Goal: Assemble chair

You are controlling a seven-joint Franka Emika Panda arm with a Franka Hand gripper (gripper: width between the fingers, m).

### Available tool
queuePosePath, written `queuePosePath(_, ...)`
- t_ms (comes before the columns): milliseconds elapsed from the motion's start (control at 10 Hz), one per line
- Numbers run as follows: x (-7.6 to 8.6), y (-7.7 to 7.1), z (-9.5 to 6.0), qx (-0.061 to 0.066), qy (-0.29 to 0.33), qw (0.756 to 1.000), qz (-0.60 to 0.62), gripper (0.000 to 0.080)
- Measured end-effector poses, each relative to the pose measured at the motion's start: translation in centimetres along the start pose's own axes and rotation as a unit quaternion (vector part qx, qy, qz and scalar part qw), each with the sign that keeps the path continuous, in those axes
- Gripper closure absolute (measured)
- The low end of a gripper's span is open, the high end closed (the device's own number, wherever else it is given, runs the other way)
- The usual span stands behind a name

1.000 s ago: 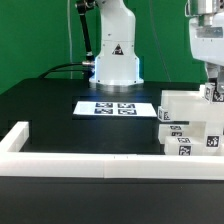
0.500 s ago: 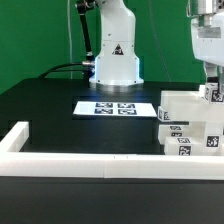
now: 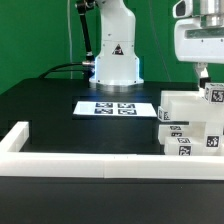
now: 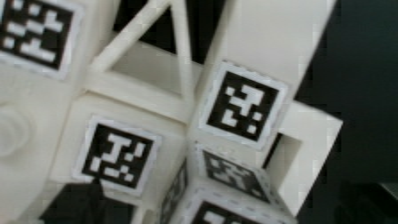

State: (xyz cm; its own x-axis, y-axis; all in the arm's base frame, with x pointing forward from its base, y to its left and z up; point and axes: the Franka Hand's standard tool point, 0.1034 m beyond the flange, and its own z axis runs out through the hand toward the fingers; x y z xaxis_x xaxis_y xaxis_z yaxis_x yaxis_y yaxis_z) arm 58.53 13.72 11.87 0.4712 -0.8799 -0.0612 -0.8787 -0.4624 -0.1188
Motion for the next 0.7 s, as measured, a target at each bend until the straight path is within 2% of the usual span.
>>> queuePosePath(200, 0.01, 0.0, -0.01, 0.0, 0.0, 0.997, -0.077, 0.0151)
queuePosePath(700, 0.31, 0.09, -0.02, -0.002, 0.003, 0.969, -0.247, 0.0151)
